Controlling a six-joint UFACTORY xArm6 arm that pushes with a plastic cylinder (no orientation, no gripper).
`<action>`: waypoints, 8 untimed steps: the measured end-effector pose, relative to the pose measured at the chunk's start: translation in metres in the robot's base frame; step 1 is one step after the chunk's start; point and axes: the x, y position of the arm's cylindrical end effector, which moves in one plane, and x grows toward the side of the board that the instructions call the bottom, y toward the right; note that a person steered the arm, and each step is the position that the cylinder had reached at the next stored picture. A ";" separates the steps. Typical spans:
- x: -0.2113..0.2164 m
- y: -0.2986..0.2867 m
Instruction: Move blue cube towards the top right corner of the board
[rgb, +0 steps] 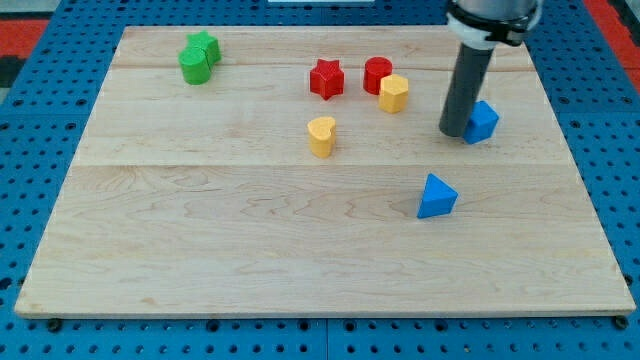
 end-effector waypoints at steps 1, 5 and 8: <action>0.026 -0.008; -0.033 0.045; -0.089 0.056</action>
